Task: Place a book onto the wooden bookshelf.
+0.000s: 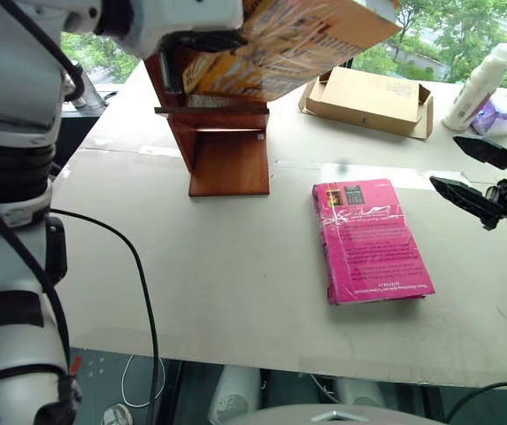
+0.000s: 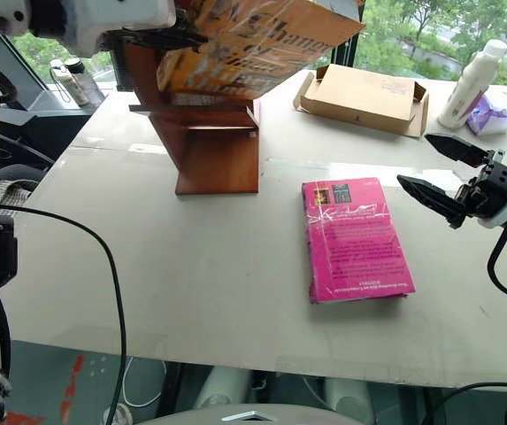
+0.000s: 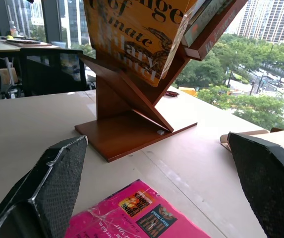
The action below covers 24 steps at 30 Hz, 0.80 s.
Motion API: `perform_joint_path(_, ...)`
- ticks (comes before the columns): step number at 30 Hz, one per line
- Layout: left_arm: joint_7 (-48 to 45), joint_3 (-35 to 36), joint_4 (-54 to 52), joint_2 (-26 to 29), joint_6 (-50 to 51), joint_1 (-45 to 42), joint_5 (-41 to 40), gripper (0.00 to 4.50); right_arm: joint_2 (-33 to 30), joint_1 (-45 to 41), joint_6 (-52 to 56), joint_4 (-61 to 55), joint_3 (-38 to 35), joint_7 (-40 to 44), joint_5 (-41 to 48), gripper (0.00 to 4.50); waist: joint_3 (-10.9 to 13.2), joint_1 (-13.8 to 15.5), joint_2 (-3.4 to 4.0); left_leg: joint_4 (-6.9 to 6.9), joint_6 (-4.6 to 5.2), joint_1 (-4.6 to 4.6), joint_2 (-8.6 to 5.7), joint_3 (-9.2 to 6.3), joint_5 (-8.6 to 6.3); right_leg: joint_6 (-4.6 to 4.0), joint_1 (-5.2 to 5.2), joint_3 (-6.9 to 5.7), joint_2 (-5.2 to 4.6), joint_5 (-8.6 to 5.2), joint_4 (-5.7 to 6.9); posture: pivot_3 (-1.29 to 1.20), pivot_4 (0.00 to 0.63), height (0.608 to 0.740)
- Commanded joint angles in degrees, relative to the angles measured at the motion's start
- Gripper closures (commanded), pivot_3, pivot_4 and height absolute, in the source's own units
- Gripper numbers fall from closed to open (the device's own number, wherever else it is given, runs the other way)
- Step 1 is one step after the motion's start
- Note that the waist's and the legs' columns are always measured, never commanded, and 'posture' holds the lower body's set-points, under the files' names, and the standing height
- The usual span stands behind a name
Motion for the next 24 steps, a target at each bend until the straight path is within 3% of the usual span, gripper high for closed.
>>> perform_joint_path(1, -3.26, -3.73, -1.71, 4.83, -1.02, -1.80, 10.09, 4.49, 0.29, -1.78, -2.36, 0.77, -0.06, 1.10, -0.53, 0.00, 0.04, -0.09, 0.06, 0.00, 0.00, 0.01, -0.02, 0.01, 0.00, 0.00, 0.00, 0.01, 0.00, 0.00, 0.00, 0.00, 0.150, 0.740)
perform_joint_path(12, -9.95, -10.19, 0.38, 4.98, -2.38, 0.15, 23.87, 4.49, 0.54, -2.18, -3.90, 2.57, 0.18, 2.17, -1.35, 0.00, 0.04, -1.20, 0.10, 0.13, 0.18, 0.14, 0.06, 0.07, -0.10, -0.01, -0.03, 0.11, 0.06, -0.01, 0.32, 0.00, 0.150, 0.740)
perform_joint_path(18, -9.47, -11.14, 2.93, -1.05, 4.13, 1.76, 29.46, 4.49, -0.79, 0.13, -2.04, -0.31, -2.88, 2.97, 1.89, 0.00, 0.01, -1.40, 0.16, 0.17, 0.20, 0.94, 0.07, 0.27, -0.12, 0.00, 0.32, 0.36, 0.08, -0.27, 1.04, 0.00, 0.150, 0.740)
perform_joint_path(24, -8.40, -11.59, 5.72, -5.31, 6.33, 3.49, 33.31, 4.49, -1.21, 0.53, -0.63, -0.38, -5.21, 2.39, 4.32, 0.00, -0.31, -1.51, 0.58, 0.33, 0.19, 1.11, 0.25, 0.30, -0.04, -0.23, 0.35, 0.63, 0.22, -0.18, 1.16, 0.00, 0.150, 0.740)
